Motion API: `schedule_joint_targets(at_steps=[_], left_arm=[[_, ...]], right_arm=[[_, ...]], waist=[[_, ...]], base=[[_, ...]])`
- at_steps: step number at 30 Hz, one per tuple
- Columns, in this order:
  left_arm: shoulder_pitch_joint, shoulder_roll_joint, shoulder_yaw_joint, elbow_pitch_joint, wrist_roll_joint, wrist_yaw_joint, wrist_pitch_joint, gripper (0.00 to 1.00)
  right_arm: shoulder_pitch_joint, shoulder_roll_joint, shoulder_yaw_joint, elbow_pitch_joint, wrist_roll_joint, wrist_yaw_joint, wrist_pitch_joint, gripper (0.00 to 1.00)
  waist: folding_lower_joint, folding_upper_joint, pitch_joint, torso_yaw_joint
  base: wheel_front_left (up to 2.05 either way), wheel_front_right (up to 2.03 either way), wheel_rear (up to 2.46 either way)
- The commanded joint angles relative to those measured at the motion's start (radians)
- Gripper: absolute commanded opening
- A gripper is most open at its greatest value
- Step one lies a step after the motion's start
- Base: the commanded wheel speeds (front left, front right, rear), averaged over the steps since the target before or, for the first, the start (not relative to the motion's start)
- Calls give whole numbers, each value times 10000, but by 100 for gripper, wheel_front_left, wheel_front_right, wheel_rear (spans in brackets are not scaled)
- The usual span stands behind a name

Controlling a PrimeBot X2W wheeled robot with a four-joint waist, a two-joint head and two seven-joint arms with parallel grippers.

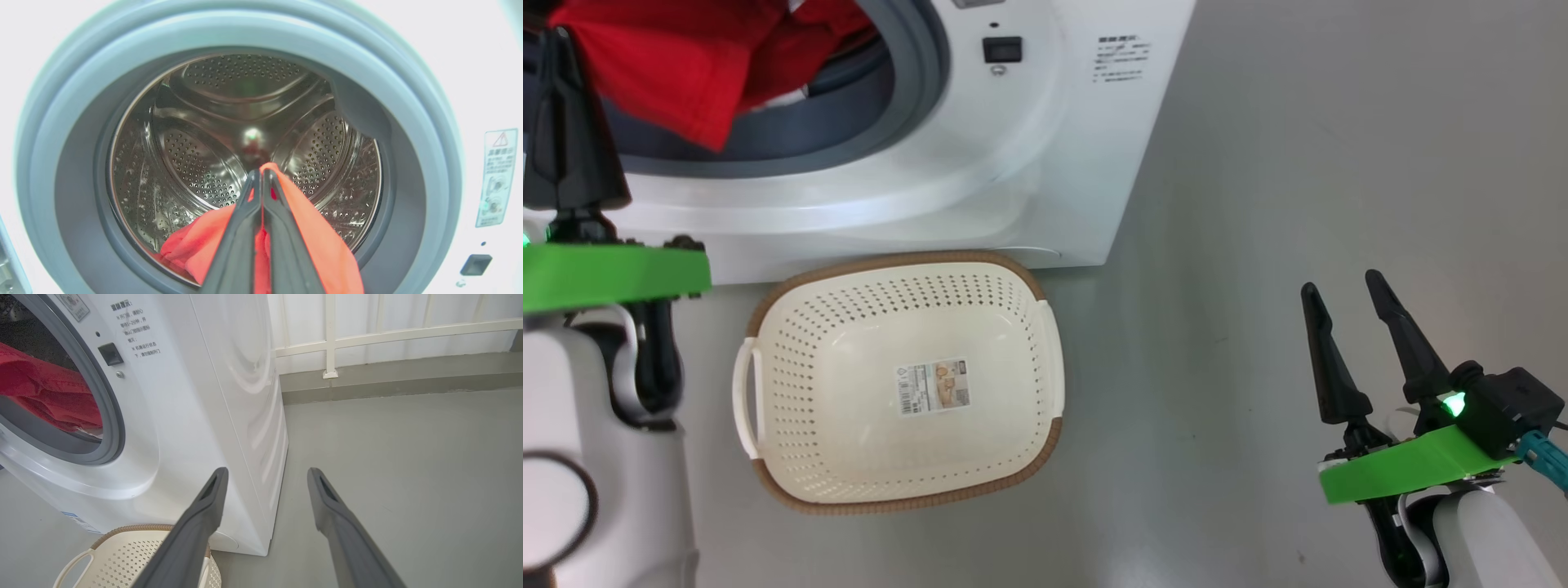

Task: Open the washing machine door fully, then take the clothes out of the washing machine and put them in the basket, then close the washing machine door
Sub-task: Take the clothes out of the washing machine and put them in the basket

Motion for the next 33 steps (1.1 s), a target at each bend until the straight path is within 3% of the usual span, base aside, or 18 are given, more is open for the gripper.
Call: schedule_joint_targets(at_steps=[1,11,15,20,26,31,33], left_arm=[[423,261,130,-891,-160,-61,-49,0],[1619,-29,-271,-3870,-308,-64,-49,0],[2056,-95,-405,-4156,-333,-64,-49,0],[2649,-167,-742,-3022,-485,-64,-49,0],[2560,-198,-1054,-242,-1556,-64,-49,0],[1962,-51,-1206,1320,-1349,-65,-49,0],[1709,24,-1253,1842,-1287,-65,-49,8]], right_arm=[[147,-105,158,-233,13,63,-63,100],[138,-67,162,-298,21,63,-63,100],[124,-41,147,-313,24,63,-63,100],[74,7,189,-283,25,63,-63,100],[-97,61,311,-303,43,63,-63,100],[-180,90,301,-344,30,63,-63,100],[-222,109,303,-364,25,63,-63,100]], waist=[[0,-1,-81,155],[0,-1,92,223],[0,-1,161,205],[0,-1,247,138],[0,-1,493,-21],[0,-1,778,-105],[0,-1,892,-147]], base=[[0,0,0],[0,0,0],[0,0,0],[0,0,0],[0,0,0],[0,0,0],[0,0,0]])
